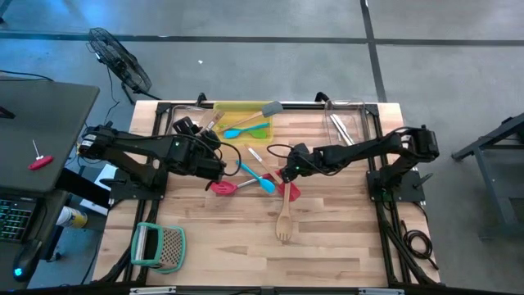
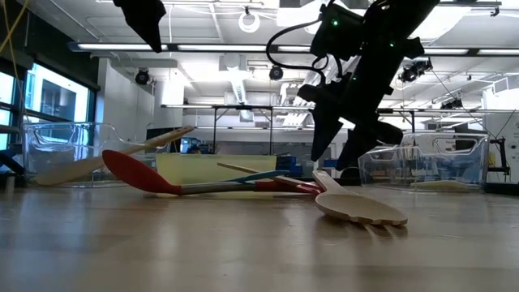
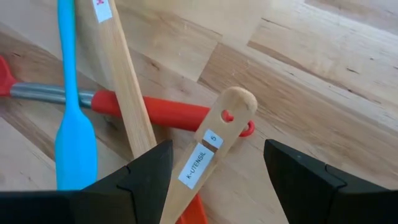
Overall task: Pick & Place Kitchen Items
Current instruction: Put the wooden serving spoon into the left transparent bin
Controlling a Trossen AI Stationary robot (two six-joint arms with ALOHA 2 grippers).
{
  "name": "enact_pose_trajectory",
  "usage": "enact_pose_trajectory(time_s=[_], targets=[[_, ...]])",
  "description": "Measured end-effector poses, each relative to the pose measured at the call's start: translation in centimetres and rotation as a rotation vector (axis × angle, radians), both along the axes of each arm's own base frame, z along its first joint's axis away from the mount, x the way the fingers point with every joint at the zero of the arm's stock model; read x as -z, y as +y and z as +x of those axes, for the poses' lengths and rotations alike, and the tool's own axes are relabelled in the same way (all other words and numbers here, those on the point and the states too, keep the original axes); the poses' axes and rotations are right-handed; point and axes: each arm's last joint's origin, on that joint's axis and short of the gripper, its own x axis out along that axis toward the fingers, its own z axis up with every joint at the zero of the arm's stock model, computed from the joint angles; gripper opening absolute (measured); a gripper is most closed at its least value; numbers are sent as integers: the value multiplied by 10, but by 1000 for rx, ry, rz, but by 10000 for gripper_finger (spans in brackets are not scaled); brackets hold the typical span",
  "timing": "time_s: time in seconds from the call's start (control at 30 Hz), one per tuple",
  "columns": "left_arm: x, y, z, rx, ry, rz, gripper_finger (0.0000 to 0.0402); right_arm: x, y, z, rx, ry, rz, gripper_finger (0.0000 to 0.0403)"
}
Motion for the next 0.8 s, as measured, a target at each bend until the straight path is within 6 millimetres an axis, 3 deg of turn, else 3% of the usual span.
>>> enact_pose_trajectory(time_s=[0.8], targets=[[0, 0, 0, -1, -5, -1, 232, 1, 1, 3, -23, -14, -8, 245]])
